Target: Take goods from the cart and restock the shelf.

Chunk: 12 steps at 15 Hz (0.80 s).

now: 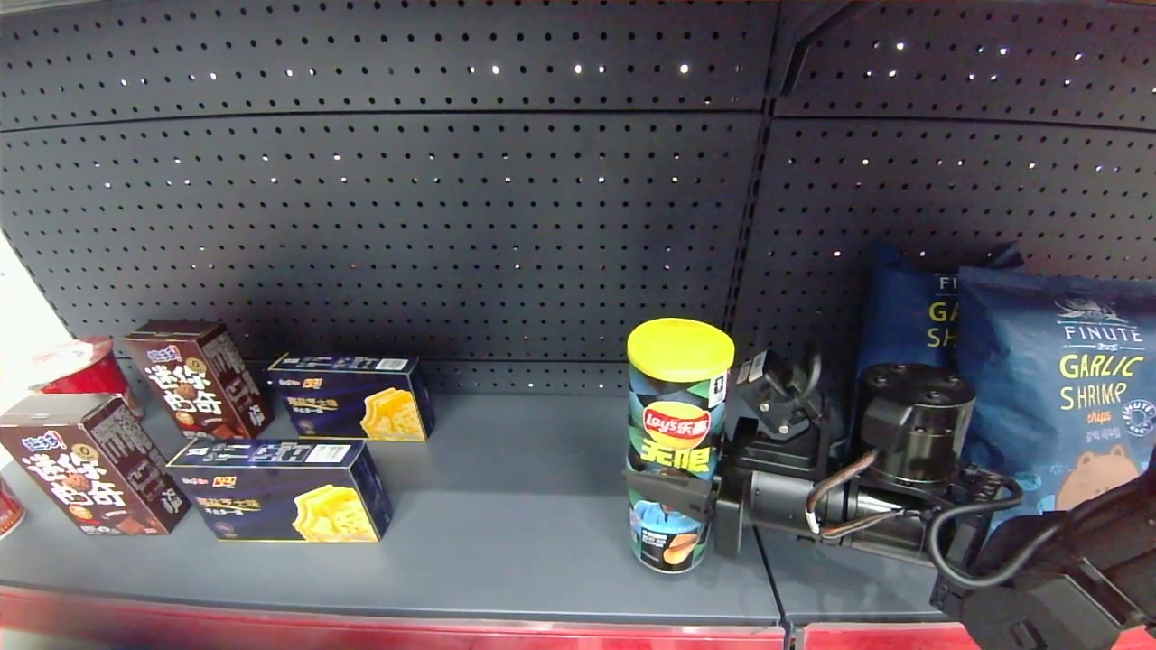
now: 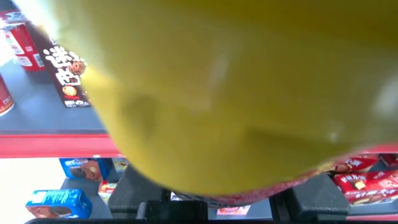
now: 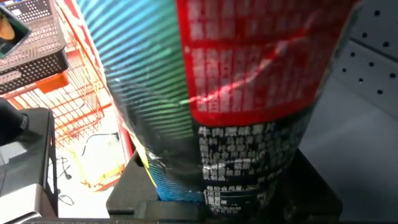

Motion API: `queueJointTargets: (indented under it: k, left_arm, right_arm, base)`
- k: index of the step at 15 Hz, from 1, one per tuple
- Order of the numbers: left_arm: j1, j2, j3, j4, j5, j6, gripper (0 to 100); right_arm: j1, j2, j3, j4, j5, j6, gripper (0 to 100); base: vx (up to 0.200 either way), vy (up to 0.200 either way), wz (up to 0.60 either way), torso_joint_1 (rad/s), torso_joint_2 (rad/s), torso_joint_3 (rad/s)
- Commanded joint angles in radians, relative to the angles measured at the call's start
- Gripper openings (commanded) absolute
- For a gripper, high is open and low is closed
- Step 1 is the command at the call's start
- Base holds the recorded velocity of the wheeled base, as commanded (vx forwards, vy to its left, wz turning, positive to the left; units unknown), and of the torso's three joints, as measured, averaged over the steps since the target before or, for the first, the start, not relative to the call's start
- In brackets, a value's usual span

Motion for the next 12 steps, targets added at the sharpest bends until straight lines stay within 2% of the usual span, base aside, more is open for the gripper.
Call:
queueJointTargets:
  k: [1,8,12]
  left_arm:
    - [0.000,-0.001,0.000,0.000,0.000,-0.001,0]
    - [0.000,-0.001,0.000,0.000,0.000,-0.001,0]
    - [0.000,-0.001,0.000,0.000,0.000,-0.001,0]
  right_arm:
    - [0.001,0.021,-0.003,-0.002,0.001,0.000,0]
    - [0.004,0.057,-0.007,-0.006,0.006,0.000,0]
    - [0.007,0.103,-0.053,-0.031,0.017,0.000,0]
  base:
    - [0.000,0.000,0.00,0.000,0.00,0.000]
    - [0.000,0.000,0.00,0.000,0.00,0.000]
    - [0.000,0.000,0.00,0.000,0.00,0.000]
